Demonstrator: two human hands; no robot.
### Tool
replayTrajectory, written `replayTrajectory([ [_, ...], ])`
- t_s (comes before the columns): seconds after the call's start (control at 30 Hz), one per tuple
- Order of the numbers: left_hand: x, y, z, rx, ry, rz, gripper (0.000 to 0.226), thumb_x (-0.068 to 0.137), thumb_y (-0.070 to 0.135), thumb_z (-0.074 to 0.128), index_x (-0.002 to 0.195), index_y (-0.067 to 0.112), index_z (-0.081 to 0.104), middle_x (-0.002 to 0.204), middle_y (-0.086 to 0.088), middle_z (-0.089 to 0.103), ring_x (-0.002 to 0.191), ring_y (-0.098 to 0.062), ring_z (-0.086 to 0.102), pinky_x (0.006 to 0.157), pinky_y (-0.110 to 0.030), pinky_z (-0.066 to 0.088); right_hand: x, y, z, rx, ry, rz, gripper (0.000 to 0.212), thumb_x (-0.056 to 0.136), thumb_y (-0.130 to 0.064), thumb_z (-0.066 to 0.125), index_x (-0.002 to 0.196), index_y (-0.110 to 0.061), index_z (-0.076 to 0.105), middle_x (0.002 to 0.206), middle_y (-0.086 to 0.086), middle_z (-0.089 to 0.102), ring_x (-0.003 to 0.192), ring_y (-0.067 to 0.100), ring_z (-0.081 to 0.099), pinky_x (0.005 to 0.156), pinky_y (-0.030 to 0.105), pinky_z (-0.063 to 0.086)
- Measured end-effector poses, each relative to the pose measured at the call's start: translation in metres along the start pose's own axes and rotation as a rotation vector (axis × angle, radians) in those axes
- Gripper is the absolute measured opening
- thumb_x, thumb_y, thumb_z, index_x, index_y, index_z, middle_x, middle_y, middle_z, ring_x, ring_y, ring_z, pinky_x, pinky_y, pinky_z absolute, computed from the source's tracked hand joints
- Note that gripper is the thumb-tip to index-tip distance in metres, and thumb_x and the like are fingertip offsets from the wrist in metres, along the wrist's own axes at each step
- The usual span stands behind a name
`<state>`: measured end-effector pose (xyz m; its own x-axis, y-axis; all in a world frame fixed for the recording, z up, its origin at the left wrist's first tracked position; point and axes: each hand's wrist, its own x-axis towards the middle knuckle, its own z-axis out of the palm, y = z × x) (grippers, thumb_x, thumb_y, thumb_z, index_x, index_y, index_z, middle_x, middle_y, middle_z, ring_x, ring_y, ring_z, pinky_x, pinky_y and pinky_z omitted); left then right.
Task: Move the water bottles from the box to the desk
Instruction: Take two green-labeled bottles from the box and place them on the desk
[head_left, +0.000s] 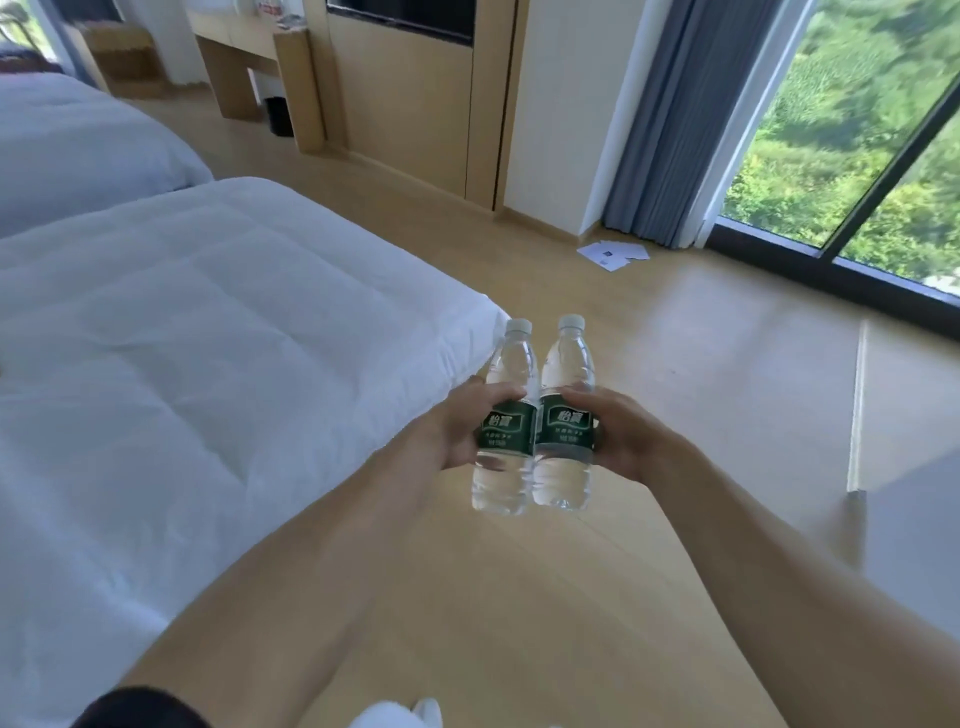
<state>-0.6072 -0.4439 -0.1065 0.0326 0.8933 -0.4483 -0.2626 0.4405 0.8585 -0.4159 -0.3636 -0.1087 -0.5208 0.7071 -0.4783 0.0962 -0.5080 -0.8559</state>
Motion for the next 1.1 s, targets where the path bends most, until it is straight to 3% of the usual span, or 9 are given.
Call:
replayTrajectory([
  [0.1,0.027,0.017,-0.006,0.095,-0.127,-0.030,0.051,0.084,0.024,0.059,0.128,-0.001,0.057,0.113,-0.027,0.063,0.105,-0.042,0.061,0.103,-0.058,0.041,0.013,-0.010,-0.008,0.006,0.064,-0.008,0.031,0.096,-0.023,0.065,0.124,-0.012,0.062,0.111,0.011,0.068,0.097,0.027,0.068,0.073,0.042,0.059],
  [0.23,0.068,0.034,-0.006,0.177,-0.111,0.016,0.027,0.093,0.019,0.065,0.119,0.023,0.065,0.092,-0.002,0.073,0.083,-0.022,0.071,0.075,-0.048,0.055,0.028,-0.020,-0.030,0.009,0.136,-0.026,0.038,0.095,-0.026,0.066,0.132,-0.017,0.058,0.121,0.010,0.066,0.104,0.028,0.067,0.073,0.044,0.059],
  [0.33,0.097,0.046,0.004,0.230,-0.121,0.005,0.034,0.092,0.023,0.070,0.124,0.030,0.061,0.108,-0.003,0.073,0.091,-0.023,0.071,0.066,-0.044,0.059,0.040,-0.025,-0.053,0.020,0.167,-0.028,0.036,0.095,-0.027,0.066,0.130,-0.022,0.058,0.117,0.006,0.067,0.101,0.027,0.067,0.068,0.045,0.059],
  [0.5,0.158,0.063,0.032,0.307,-0.109,0.007,0.035,0.092,0.026,0.072,0.126,0.025,0.061,0.119,-0.008,0.071,0.103,-0.031,0.070,0.073,-0.058,0.060,0.074,-0.039,-0.106,0.056,0.190,-0.028,0.036,0.093,-0.028,0.069,0.127,-0.025,0.059,0.115,0.006,0.068,0.103,0.029,0.067,0.074,0.050,0.059],
  [0.7,0.246,0.098,0.074,0.342,-0.039,-0.023,0.039,0.090,0.038,0.071,0.124,0.022,0.061,0.114,-0.007,0.071,0.100,-0.029,0.068,0.074,-0.055,0.060,0.135,-0.082,-0.181,0.095,0.161,-0.041,0.034,0.091,-0.025,0.070,0.123,-0.024,0.062,0.114,0.008,0.068,0.100,0.030,0.069,0.069,0.047,0.059],
  [1.1,0.375,0.168,0.141,0.325,0.006,-0.037,0.044,0.086,0.031,0.074,0.124,0.019,0.054,0.109,-0.004,0.068,0.095,-0.027,0.067,0.069,-0.052,0.059,0.220,-0.162,-0.304,0.114,0.147,-0.071,0.033,0.086,-0.026,0.074,0.119,-0.025,0.065,0.095,0.005,0.070,0.085,0.025,0.071,0.071,0.046,0.058],
])
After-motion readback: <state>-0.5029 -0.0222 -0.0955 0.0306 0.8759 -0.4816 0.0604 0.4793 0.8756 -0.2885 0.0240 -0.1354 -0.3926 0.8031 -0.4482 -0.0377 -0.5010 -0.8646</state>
